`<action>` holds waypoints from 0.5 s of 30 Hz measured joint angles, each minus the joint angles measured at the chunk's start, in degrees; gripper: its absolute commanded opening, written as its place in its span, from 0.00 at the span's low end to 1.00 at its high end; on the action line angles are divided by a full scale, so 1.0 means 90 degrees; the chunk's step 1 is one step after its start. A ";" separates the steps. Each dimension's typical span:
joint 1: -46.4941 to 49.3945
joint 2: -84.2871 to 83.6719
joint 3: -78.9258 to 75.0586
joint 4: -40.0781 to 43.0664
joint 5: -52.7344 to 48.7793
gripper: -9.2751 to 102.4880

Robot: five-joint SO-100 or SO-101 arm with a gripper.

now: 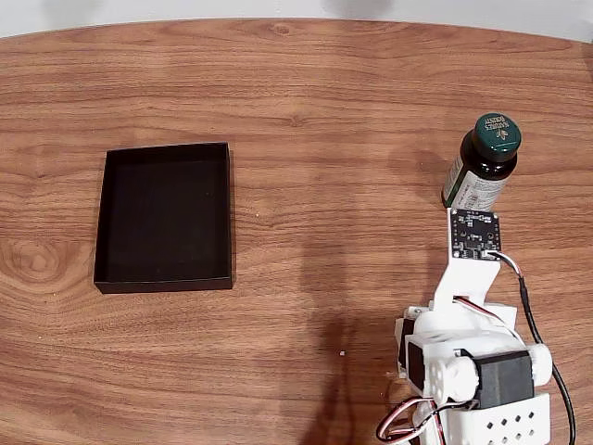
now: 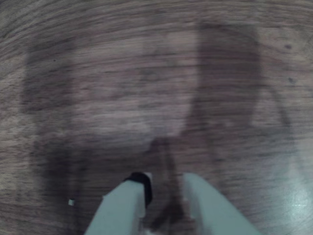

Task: Pick up the pill bottle and place it in the black box.

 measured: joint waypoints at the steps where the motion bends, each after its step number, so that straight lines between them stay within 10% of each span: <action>1: 0.0000 0.0000 0.0000 0.0000 0.0000 0.16; 15: -0.0244 0.0000 0.0000 0.0000 -0.0381 0.16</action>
